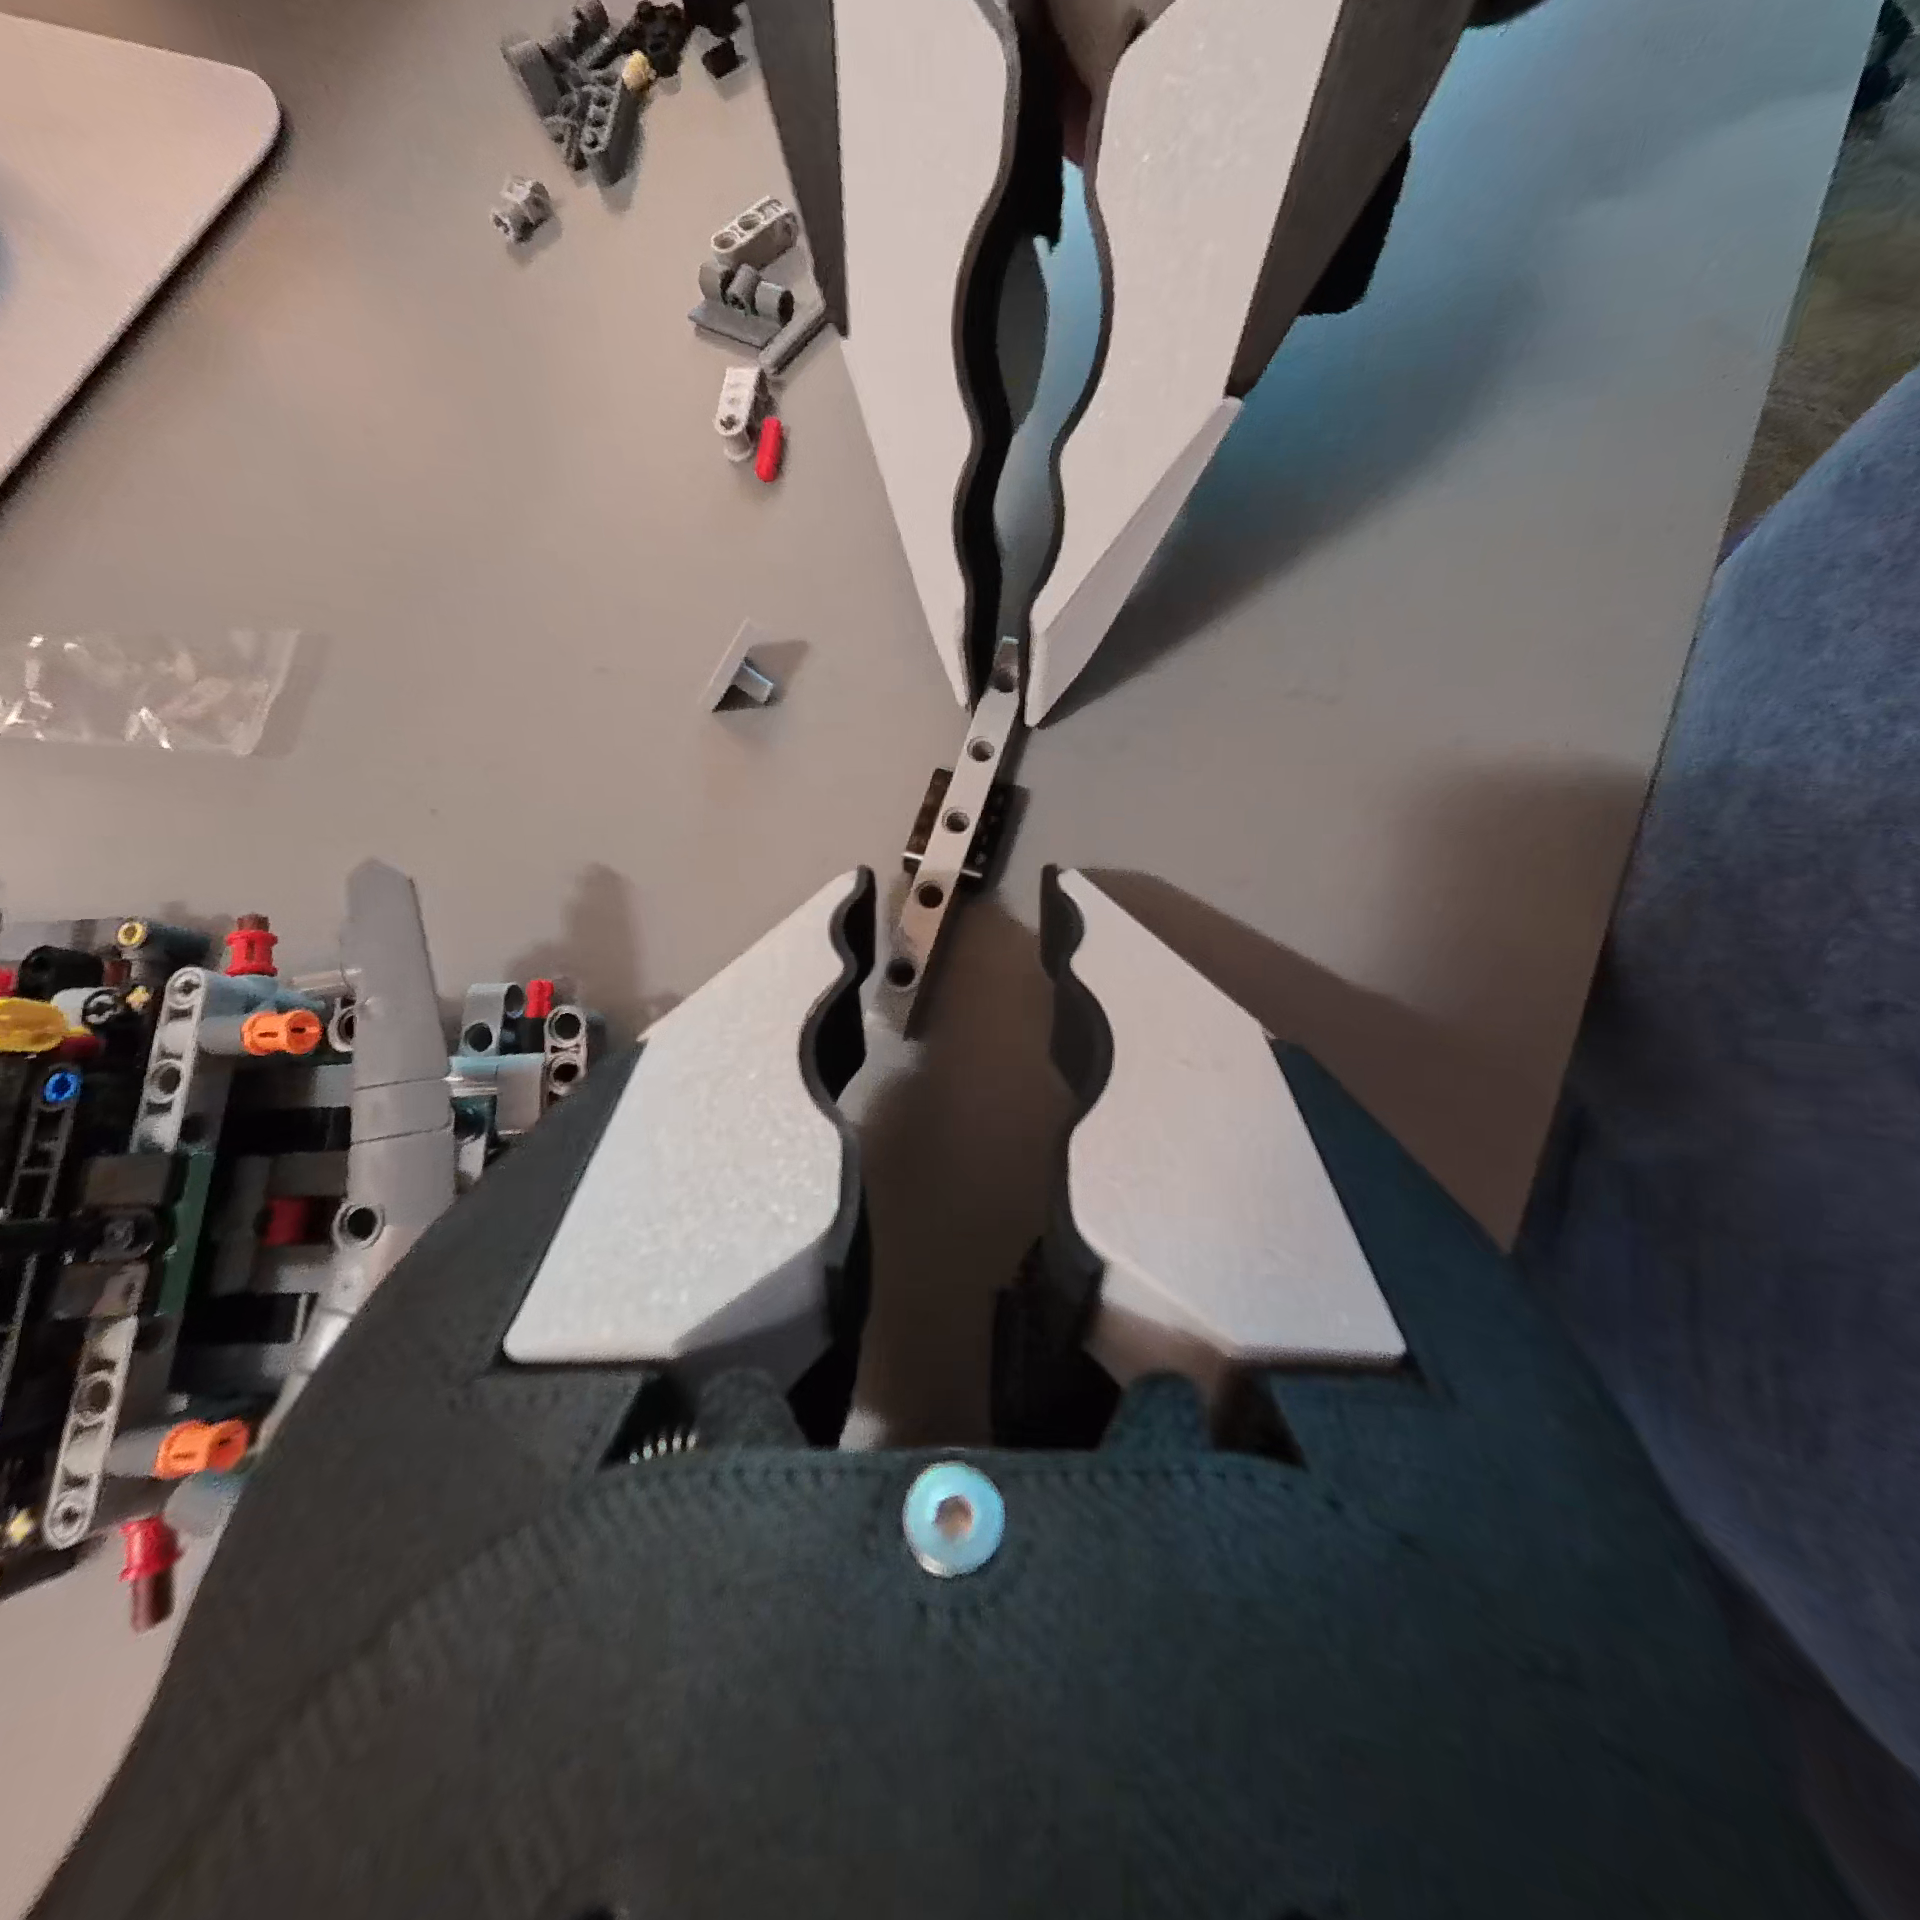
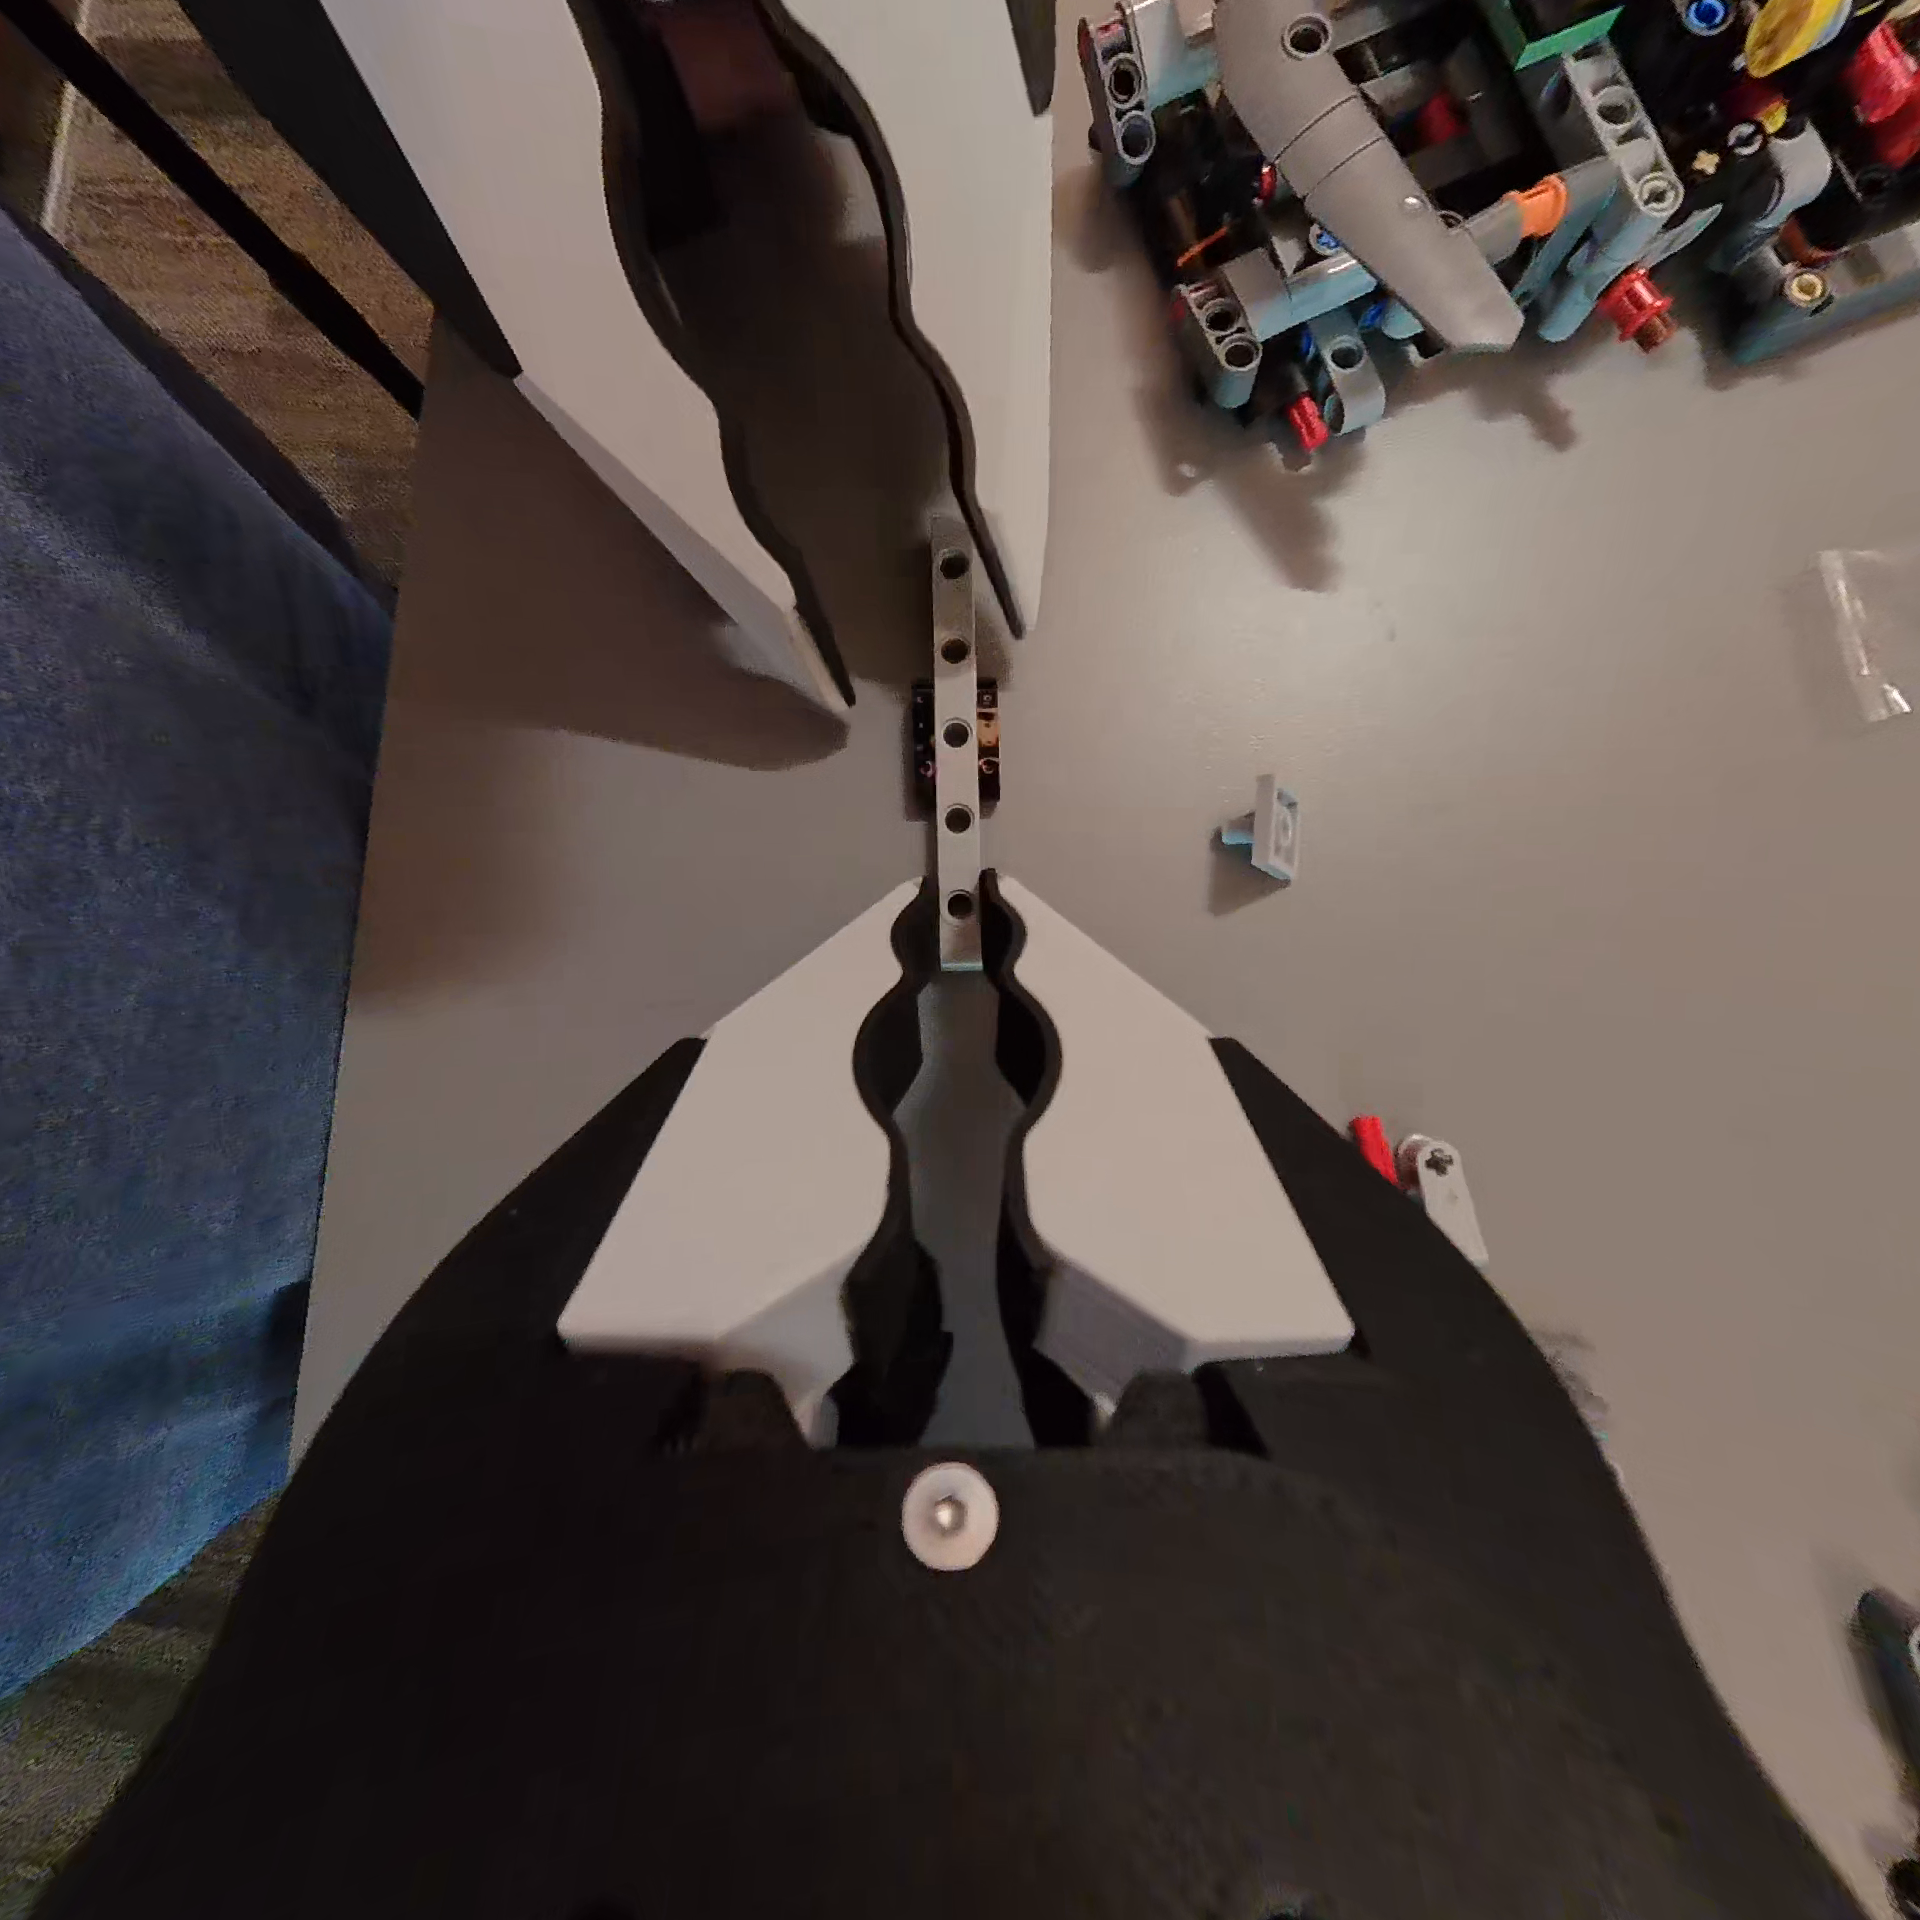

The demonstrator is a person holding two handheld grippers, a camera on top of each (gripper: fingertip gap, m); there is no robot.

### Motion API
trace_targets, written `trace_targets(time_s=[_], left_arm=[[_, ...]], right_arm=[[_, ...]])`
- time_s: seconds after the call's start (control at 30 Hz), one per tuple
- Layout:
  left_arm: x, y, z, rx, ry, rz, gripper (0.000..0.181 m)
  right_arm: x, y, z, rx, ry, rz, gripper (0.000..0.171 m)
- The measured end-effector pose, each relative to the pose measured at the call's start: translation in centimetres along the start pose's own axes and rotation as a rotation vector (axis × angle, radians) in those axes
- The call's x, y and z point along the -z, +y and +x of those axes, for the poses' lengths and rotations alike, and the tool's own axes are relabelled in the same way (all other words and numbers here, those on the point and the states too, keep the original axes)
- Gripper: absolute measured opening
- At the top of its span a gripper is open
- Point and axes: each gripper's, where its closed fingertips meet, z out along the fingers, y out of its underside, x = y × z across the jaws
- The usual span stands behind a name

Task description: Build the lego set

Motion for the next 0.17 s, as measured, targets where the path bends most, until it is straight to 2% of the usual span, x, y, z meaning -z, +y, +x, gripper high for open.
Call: trace_targets(time_s=[0.03,0.17], left_arm=[[0.12,-0.07,-0.15,0.003,-0.007,0.005,0.03],[0.47,-0.3,-0.54,0.009,-0.023,0.022,0.03]], right_arm=[[0.08,0.05,-0.04,-0.004,-0.001,0.002,0.005],[1.04,-0.05,-0.08,-0.022,0.003,0.028,0.005]])
